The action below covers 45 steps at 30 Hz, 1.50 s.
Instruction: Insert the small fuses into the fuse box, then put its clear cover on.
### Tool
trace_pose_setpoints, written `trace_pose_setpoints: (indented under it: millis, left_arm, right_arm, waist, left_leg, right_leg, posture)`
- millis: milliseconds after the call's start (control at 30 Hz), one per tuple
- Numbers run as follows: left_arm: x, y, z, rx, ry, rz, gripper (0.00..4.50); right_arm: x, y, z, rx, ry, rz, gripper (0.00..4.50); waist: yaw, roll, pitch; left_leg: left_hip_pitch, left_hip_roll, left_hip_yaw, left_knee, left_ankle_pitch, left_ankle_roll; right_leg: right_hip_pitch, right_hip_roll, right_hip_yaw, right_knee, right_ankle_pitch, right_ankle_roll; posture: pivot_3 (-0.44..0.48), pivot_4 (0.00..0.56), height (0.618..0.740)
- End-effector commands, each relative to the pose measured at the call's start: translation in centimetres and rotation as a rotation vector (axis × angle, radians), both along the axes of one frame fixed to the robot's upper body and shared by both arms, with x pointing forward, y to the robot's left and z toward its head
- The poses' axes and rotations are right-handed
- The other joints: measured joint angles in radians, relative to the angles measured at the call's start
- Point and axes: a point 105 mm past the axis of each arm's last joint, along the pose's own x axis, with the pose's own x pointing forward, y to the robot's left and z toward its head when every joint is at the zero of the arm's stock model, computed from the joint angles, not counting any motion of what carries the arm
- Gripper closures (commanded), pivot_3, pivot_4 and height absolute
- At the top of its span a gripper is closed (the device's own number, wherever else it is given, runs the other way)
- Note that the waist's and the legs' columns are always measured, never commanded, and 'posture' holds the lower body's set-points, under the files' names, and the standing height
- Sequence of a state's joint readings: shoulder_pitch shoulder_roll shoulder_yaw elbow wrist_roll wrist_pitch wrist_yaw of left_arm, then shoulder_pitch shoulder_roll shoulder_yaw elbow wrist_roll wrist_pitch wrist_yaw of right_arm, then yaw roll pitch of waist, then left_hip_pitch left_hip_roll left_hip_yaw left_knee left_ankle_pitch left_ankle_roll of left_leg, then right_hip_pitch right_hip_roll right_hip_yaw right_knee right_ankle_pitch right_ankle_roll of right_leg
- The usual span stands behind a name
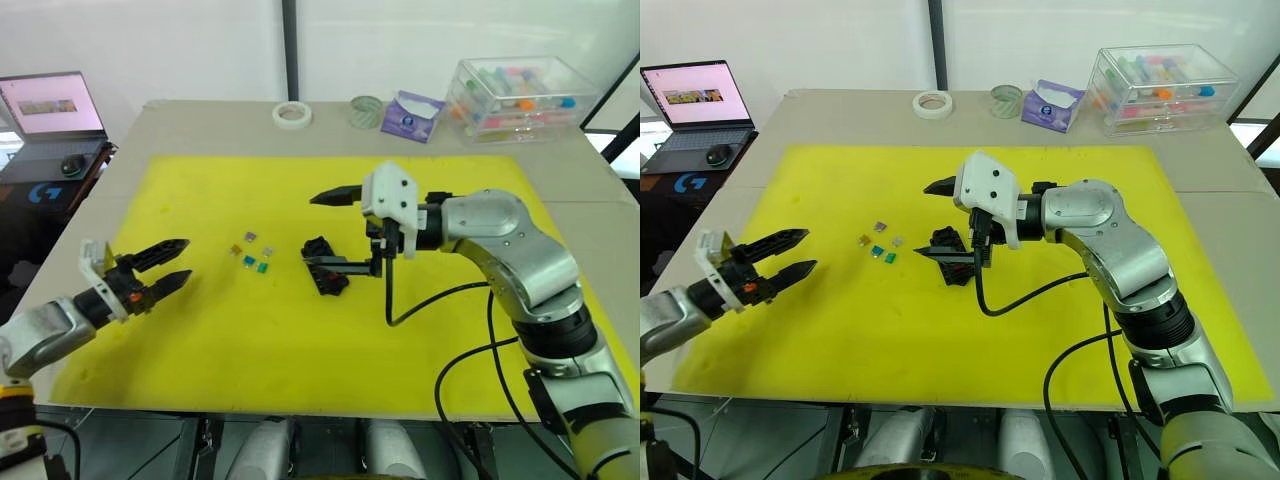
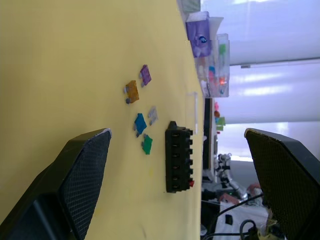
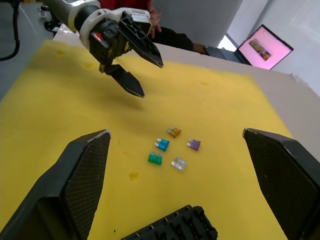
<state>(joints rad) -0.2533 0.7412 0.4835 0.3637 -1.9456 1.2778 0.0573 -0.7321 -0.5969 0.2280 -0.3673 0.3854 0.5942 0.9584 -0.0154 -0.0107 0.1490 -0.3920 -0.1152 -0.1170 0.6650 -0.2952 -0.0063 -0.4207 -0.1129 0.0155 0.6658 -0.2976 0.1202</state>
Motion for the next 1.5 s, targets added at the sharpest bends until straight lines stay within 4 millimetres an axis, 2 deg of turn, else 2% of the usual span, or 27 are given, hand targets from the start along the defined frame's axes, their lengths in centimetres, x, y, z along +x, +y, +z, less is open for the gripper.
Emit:
trace_pose_setpoints:
  millis: [33, 300, 433, 467, 833, 1500]
  left_arm:
    - [1.4, -0.9, 0.7, -0.045, -0.007, -0.012, 0.0]
    - [2.8, -2.4, -0.6, -0.063, 0.061, -0.052, 0.0]
    - [3.6, -2.9, -0.4, -0.07, 0.06, -0.049, 0.0]
    - [4.0, -2.9, -0.4, -0.059, 0.039, -0.005, 0.0]
    - [4.4, -4.3, -0.9, -0.073, 0.057, -0.059, 0.0]
    - [4.5, -2.9, -1.7, -0.058, 0.077, -0.011, 0.0]
  right_arm:
    - [-0.2, 0.0, 1.3, 0.019, -0.061, -0.006, 0.02]
    - [-0.4, 0.1, 1.4, 0.016, -0.067, -0.009, 0.02]
    - [-0.6, 0.1, 1.5, 0.019, -0.064, -0.011, 0.02]
    - [-0.6, 0.1, 1.5, 0.02, -0.064, -0.012, 0.02]
    - [-0.6, 0.0, 1.8, 0.019, -0.069, -0.025, 0.02]
    - [-0.5, 0.0, 2.0, 0.021, -0.068, -0.027, 0.02]
  waist:
    - [0.0, 0.0, 0.0]
    - [-0.004, 0.0, 0.0]
    - [0.003, -0.001, 0.0]
    - [0.003, -0.001, 0.0]
    - [0.004, -0.001, 0.0]
    - [-0.001, -0.001, -0.001]
  left_leg:
    - [0.0, 0.0, 0.0, 0.0, 0.0, 0.0]
    - [0.0, 0.0, 0.0, 0.0, 0.0, 0.0]
    - [0.0, -0.001, 0.0, 0.001, 0.0, -0.001]
    - [0.0, -0.001, 0.0, 0.001, 0.0, -0.001]
    - [0.0, -0.001, 0.0, 0.001, 0.0, -0.001]
    - [0.0, -0.001, 0.0, 0.001, 0.0, -0.001]
  right_leg:
    - [0.0, 0.0, 0.0, 0.0, 0.0, 0.0]
    - [0.0, 0.0, 0.0, 0.001, 0.0, 0.0]
    - [-0.001, 0.0, 0.0, 0.001, 0.0, 0.0]
    - [-0.001, -0.001, 0.0, 0.001, 0.0, 0.0]
    - [0.0, -0.001, 0.0, 0.001, 0.0, 0.0]
    - [0.0, -0.001, 0.0, 0.001, 0.0, 0.0]
  posture:
    - [0.0, 0.15, 0.74]
    - [0.0, 0.15, 0.74]
    - [0.0, 0.15, 0.74]
    - [0.0, 0.15, 0.74]
    - [0.0, 0.15, 0.74]
    - [0.0, 0.15, 0.74]
